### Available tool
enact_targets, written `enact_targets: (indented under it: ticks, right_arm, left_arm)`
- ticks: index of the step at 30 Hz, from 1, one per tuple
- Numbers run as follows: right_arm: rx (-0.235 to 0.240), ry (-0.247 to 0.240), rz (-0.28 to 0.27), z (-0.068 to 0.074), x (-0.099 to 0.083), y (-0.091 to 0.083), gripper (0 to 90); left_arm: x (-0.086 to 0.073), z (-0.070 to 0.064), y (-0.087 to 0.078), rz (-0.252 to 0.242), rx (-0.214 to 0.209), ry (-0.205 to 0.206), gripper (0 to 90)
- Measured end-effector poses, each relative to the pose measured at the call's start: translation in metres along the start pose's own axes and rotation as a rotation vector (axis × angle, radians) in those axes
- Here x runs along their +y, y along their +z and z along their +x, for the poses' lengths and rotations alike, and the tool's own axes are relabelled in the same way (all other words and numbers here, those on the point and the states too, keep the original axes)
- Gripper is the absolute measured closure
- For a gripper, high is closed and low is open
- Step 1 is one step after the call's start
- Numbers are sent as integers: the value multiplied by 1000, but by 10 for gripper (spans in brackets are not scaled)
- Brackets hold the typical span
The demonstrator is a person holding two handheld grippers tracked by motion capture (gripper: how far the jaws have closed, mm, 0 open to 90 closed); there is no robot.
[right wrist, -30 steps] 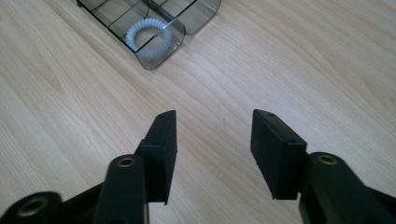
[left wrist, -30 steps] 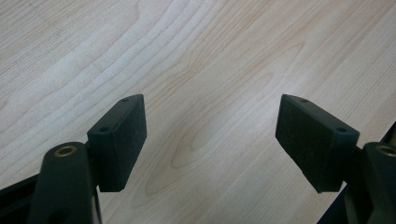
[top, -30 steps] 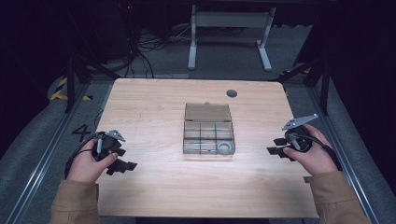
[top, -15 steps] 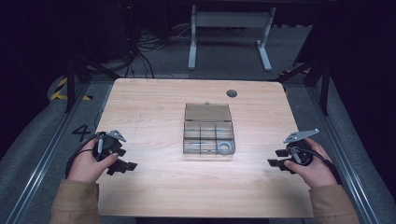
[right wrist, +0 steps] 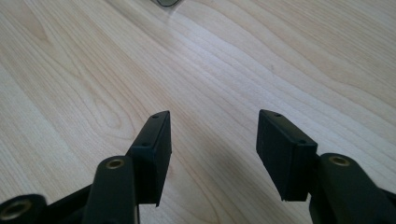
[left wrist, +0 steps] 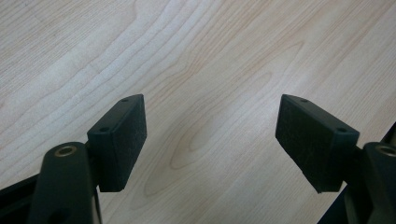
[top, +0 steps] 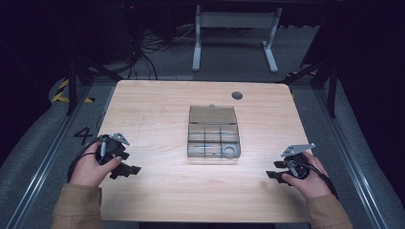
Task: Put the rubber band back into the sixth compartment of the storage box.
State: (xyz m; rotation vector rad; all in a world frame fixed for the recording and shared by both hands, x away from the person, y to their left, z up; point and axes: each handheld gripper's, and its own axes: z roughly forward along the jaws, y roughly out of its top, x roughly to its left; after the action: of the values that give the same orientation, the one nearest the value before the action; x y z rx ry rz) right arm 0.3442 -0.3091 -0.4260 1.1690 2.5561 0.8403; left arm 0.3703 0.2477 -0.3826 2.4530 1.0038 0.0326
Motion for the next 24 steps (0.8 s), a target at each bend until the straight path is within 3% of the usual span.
enact_targets:
  ticks: [16,21,24]
  right_arm:
    - [-9,-72,-15,21,-12,14,460]
    - [-39,-68,-50,26,-14,17,455]
    - [-53,-72,-42,29,-13,20,454]
  left_arm:
    - [0,-1,-1,-4,0,-1,258]
    - [1,-1,0,-4,-2,5,258]
    - [1,-1,-1,-4,-5,8,258]
